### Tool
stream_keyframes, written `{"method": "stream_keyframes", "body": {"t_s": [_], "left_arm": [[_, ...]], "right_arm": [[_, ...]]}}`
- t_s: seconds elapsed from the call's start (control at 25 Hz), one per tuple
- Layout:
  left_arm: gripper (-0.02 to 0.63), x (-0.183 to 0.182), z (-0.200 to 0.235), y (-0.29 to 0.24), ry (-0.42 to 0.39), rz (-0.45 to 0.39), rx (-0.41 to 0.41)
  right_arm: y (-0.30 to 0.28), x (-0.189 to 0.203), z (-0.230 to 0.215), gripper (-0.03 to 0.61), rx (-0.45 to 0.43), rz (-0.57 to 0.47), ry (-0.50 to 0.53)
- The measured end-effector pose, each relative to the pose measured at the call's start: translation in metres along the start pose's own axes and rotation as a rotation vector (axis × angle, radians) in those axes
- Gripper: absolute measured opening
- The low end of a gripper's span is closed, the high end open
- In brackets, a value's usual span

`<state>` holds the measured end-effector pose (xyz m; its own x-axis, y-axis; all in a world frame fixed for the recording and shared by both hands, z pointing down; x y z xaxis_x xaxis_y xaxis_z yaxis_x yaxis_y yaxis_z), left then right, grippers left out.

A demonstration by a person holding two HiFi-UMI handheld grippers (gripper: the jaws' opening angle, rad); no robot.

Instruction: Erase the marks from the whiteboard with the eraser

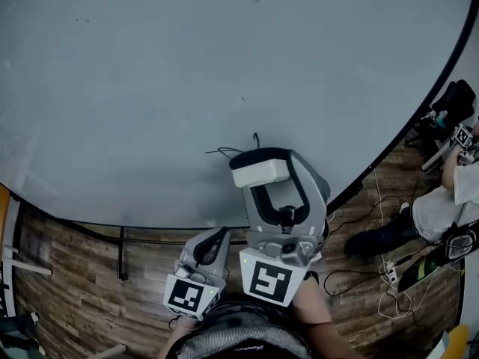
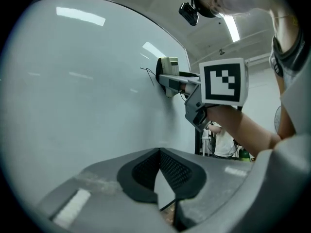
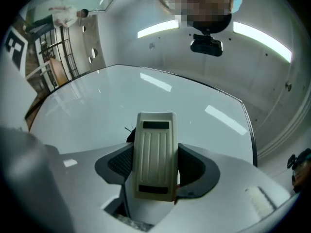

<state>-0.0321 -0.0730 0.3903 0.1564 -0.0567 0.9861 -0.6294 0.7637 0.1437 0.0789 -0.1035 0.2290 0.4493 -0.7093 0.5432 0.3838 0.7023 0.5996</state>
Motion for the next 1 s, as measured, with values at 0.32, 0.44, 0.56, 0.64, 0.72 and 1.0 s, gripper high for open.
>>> {"method": "stream_keyframes", "body": {"t_s": [0.32, 0.44, 0.56, 0.64, 0.72, 1.0], "left_arm": [[-0.002, 0.002, 0.004, -0.001, -0.033, 0.018, -0.016], [-0.002, 0.000, 0.005, -0.002, -0.053, 0.017, -0.020], [-0.002, 0.003, 0.000, 0.001, -0.035, 0.005, -0.022], [-0.002, 0.004, -0.003, 0.003, -0.028, 0.003, -0.031], [-0.002, 0.005, -0.008, 0.004, -0.026, 0.002, -0.041], [-0.002, 0.014, -0.030, 0.036, -0.038, -0.010, -0.126]], "right_arm": [[0.015, 0.015, 0.047, 0.261, -0.113, 0.004, -0.018], [0.023, 0.023, 0.065, 0.261, -0.177, 0.021, -0.023], [0.029, 0.027, 0.074, 0.261, -0.227, 0.035, -0.021], [0.032, 0.028, 0.074, 0.261, -0.250, 0.039, -0.032], [0.035, 0.029, 0.070, 0.261, -0.260, 0.045, -0.054], [0.046, -0.005, 0.046, 0.261, -0.220, -0.082, -0.129]]}}
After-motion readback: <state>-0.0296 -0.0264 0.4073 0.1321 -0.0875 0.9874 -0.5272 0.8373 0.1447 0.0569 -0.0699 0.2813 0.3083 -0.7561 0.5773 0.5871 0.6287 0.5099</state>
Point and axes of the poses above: the fingertips, and each gripper's own axes: y backward along the fingers, z to its left, x out of its underside, the point moved 6 cm from there along y, backward along the fingers, and after that the axes turned 14 degrees about -z, right-handed, at the moved point
